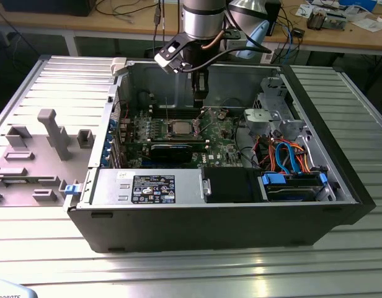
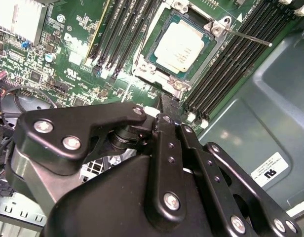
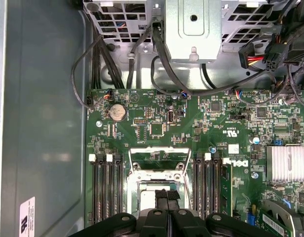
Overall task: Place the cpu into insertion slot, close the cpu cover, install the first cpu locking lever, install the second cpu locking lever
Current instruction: 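Close the cpu cover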
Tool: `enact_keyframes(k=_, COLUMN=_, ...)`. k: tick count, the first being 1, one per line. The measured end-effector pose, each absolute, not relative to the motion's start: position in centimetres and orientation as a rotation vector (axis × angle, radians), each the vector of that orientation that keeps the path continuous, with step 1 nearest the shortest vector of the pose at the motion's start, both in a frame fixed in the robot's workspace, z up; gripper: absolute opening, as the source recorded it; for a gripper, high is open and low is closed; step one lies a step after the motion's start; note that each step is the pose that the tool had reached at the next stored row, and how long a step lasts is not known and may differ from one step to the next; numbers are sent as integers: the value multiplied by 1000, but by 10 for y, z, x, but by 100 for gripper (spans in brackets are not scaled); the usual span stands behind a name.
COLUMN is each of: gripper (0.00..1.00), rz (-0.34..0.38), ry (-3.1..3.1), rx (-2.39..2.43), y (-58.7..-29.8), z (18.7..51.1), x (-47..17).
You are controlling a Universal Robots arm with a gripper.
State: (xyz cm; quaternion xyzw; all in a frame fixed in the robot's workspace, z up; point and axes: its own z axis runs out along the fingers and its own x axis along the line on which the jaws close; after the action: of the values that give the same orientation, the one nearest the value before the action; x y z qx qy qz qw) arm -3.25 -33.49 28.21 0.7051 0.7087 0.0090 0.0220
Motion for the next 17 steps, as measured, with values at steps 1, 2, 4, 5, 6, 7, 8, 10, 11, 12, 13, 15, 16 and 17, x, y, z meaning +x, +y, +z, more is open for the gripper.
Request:
enact_keyframes(k=1, gripper=11, rz=28, ry=2196, rx=2185, y=-335, z=282, x=-32)
enact_keyframes(k=2, gripper=11, rz=28, ry=2196, rx=2185, y=-335, z=282, x=-32)
enact_keyframes(k=4, gripper=11, rz=28, ry=2196, rx=2185, y=-335, z=282, x=-32)
enact_keyframes(k=5, gripper=11, rz=28, ry=2196, rx=2185, y=-335, z=282, x=-32)
enact_keyframes(k=6, gripper=11, rz=28, ry=2196, rx=2185, y=-335, z=282, x=-31)
enact_keyframes(k=7, gripper=11, rz=28, ry=2196, rx=2185, y=-335, z=282, x=-31)
enact_keyframes(k=8, gripper=11, rz=28, ry=2196, rx=2185, y=-335, z=282, x=-31)
enact_keyframes(k=10, gripper=11, rz=28, ry=2196, rx=2185, y=-335, z=282, x=-31)
enact_keyframes(k=11, gripper=11, rz=28, ry=2196, rx=2185, y=-335, z=282, x=-31)
enact_keyframes(k=12, gripper=11, rz=28, ry=2196, rx=2185, y=-335, z=282, x=-31)
enact_keyframes(k=13, gripper=11, rz=28, ry=2196, rx=2185, y=-335, z=282, x=-30)
enact_keyframes(k=15, gripper=11, rz=28, ry=2196, rx=2185, y=-335, z=282, x=-30)
enact_keyframes(k=16, gripper=11, rz=28, ry=2196, rx=2185, y=-335, z=282, x=-30)
enact_keyframes(k=17, gripper=11, rz=28, ry=2196, rx=2185, y=-335, z=282, x=-30)
